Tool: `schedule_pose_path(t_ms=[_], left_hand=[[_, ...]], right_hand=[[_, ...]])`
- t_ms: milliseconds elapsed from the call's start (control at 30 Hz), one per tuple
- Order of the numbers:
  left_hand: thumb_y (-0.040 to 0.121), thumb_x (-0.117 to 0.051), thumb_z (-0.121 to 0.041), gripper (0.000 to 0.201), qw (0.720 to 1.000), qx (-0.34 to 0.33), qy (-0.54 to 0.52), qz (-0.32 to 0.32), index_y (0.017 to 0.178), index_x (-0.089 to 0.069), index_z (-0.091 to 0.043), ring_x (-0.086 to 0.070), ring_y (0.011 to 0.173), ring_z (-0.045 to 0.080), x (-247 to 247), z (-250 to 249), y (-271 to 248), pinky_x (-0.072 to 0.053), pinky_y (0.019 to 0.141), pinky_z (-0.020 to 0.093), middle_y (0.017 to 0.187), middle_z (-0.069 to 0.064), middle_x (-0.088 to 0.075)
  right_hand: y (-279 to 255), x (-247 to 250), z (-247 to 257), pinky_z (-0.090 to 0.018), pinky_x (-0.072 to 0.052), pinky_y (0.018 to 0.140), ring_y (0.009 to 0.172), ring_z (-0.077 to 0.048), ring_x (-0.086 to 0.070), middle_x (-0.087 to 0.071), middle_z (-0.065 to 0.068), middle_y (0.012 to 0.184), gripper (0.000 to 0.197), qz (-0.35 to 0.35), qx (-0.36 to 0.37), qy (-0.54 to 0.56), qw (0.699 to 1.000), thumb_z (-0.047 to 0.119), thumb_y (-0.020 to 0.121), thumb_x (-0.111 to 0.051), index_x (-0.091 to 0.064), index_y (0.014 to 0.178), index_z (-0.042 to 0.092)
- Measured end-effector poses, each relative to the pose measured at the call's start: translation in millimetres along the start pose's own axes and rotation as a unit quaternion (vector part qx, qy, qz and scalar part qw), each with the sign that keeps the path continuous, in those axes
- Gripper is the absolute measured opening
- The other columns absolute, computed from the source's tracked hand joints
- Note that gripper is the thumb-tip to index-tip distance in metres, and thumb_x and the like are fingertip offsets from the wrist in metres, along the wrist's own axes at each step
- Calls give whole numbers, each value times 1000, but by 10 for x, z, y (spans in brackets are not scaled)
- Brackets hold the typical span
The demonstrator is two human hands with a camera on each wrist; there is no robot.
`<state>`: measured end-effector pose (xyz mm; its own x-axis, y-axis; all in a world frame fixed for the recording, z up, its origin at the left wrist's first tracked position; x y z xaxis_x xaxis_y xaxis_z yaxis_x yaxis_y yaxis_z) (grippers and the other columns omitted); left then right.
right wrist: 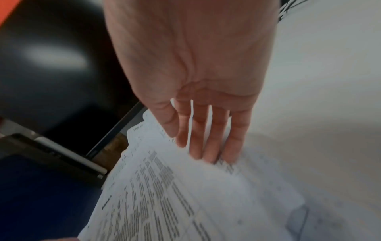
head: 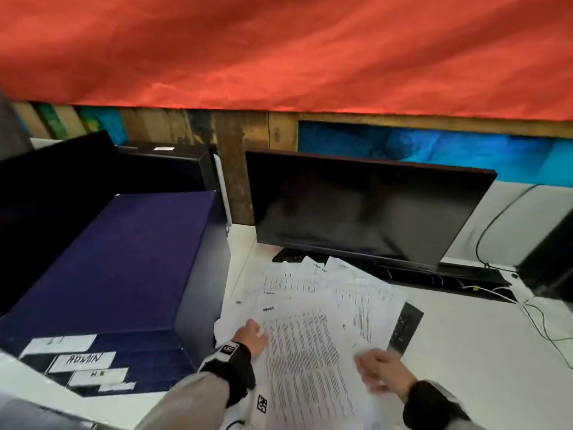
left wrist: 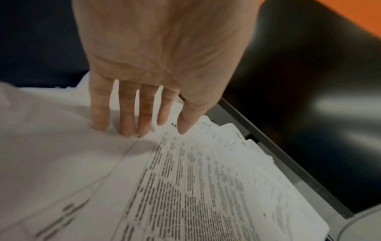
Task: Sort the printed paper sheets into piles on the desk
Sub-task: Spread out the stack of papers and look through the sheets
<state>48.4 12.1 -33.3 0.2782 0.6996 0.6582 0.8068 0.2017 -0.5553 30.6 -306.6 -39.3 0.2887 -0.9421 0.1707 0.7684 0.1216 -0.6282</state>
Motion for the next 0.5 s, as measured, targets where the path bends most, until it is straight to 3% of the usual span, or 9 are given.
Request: schedule_pose_path(t_ms=[100, 167, 200, 300, 333, 400, 433, 500], left_hand=[[93, -51, -34, 52, 998, 63, -25, -14, 135, -35, -9, -43, 128, 29, -16, 118, 49, -36, 106, 33, 139, 13, -42], [92, -52, -31, 55, 994, 86, -64, -19, 138, -32, -7, -42, 128, 30, -30, 145, 47, -36, 106, 33, 140, 14, -39], [91, -52, -30, 58, 992, 95, -85, -12, 139, -31, -7, -45, 125, 29, -64, 150, 39, -38, 103, 32, 141, 13, -40], [89, -55, -22, 61, 979, 105, -174, 8, 140, -27, -3, -58, 106, 28, -158, 149, -8, -49, 79, 29, 137, 14, -44], [89, -56, -21, 61, 976, 105, -188, 11, 139, -29, -3, -57, 111, 30, -183, 158, -20, -50, 79, 31, 136, 15, -45], [86, -59, -26, 56, 979, 98, -177, 6, 134, -37, -7, -53, 120, 32, -199, 192, -49, -47, 94, 37, 133, 16, -50], [84, -60, -28, 53, 982, 95, -165, -4, 131, -42, -10, -53, 119, 32, -188, 231, -46, -45, 99, 38, 130, 15, -53], [79, -62, -29, 50, 983, 96, -158, -22, 124, -47, -14, -57, 111, 29, -169, 311, -15, -49, 95, 38, 122, 11, -55]], right_hand=[[181, -49, -28, -24, -41, 65, 70, -18, -54, -62, -4, 84, 16, -83, 7, -47, 995, 16, 87, -64, -62, 100, 6], [192, -131, 30, -26, -42, 76, 89, -22, -56, -60, -4, 98, 24, -101, 26, -71, 992, 23, 85, -69, -57, 102, 12], [160, -168, 73, -26, -41, 79, 93, -23, -55, -58, -3, 97, 26, -112, 31, -86, 990, 26, 83, -71, -55, 99, 13], [89, -204, 176, -26, -39, 63, 76, -19, -52, -55, -1, 79, 27, -135, 60, -123, 981, 26, 77, -76, -53, 84, 15], [73, -209, 191, -25, -38, 60, 71, -18, -51, -55, -1, 76, 26, -140, 66, -136, 979, 23, 76, -76, -51, 80, 16], [43, -185, 193, -25, -39, 60, 71, -18, -52, -57, -3, 76, 23, -140, 74, -160, 974, 17, 78, -73, -50, 77, 16], [19, -151, 185, -25, -40, 61, 72, -19, -53, -58, -3, 77, 21, -142, 77, -162, 973, 14, 78, -72, -51, 78, 16], [-28, -30, 111, -25, -40, 62, 72, -20, -53, -57, -3, 76, 19, -148, 76, -154, 974, 9, 79, -70, -53, 81, 16]])
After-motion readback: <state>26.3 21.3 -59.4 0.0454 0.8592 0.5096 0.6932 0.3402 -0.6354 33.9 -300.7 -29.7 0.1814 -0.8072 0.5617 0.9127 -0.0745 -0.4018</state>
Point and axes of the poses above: each hand's wrist, its own y-axis towards the middle knuckle, its own x-axis out of the back of the hand, z = x × y, the point moved 6 cm from there along y, towards the middle knuckle
